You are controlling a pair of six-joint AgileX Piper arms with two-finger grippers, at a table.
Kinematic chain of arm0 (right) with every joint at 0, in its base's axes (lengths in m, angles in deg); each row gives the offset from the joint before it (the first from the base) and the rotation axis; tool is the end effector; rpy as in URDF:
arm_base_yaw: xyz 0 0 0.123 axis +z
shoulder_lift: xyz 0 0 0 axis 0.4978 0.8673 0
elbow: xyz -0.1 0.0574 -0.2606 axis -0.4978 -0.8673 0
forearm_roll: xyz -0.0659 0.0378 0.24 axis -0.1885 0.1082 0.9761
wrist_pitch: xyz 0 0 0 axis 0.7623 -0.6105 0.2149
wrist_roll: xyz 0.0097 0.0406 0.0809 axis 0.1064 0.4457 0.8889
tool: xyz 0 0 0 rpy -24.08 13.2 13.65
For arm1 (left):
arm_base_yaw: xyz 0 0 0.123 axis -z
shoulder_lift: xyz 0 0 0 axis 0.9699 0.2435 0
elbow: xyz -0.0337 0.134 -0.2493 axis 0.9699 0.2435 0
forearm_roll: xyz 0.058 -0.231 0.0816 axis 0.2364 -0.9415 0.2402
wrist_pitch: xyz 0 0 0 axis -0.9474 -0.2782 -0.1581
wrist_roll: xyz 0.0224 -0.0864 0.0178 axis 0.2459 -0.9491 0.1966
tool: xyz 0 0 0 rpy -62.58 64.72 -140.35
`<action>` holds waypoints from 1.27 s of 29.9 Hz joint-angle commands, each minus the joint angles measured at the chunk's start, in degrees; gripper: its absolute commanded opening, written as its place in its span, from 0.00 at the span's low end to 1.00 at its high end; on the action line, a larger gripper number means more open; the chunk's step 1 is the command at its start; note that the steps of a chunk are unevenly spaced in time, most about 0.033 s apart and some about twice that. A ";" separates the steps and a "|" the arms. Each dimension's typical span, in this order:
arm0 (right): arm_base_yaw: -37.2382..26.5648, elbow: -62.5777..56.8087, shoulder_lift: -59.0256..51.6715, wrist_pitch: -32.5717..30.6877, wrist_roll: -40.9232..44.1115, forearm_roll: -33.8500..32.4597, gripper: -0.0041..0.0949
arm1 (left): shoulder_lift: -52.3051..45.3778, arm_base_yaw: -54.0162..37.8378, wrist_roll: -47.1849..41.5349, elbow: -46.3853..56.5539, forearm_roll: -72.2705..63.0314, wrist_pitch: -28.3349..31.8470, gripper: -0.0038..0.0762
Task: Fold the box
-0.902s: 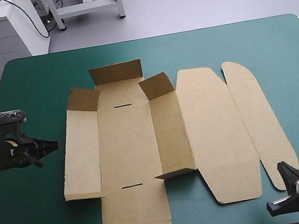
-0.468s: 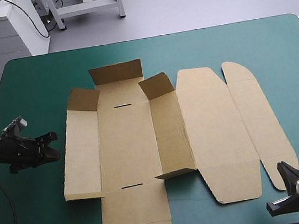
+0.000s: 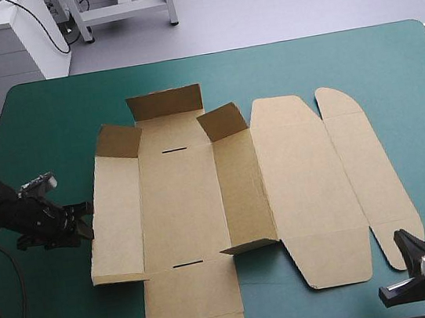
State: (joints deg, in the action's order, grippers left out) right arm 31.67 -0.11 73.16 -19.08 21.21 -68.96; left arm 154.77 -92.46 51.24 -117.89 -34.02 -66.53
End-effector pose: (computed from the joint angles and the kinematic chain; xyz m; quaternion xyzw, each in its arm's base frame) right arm 0.0114 0.0143 0.2756 -0.0739 0.7916 0.0594 0.6036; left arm 0.2572 0.0394 0.2459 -0.0570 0.9784 -0.1940 0.0437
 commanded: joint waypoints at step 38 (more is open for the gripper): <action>0.15 1.20 -1.25 4.29 -0.08 0.56 0.02 | 5.00 7.43 3.57 4.86 -20.43 0.34 0.04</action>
State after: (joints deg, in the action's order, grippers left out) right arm 31.67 -0.11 73.16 -19.06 21.21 -68.96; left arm 162.04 -85.37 54.32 -111.67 -51.39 -64.84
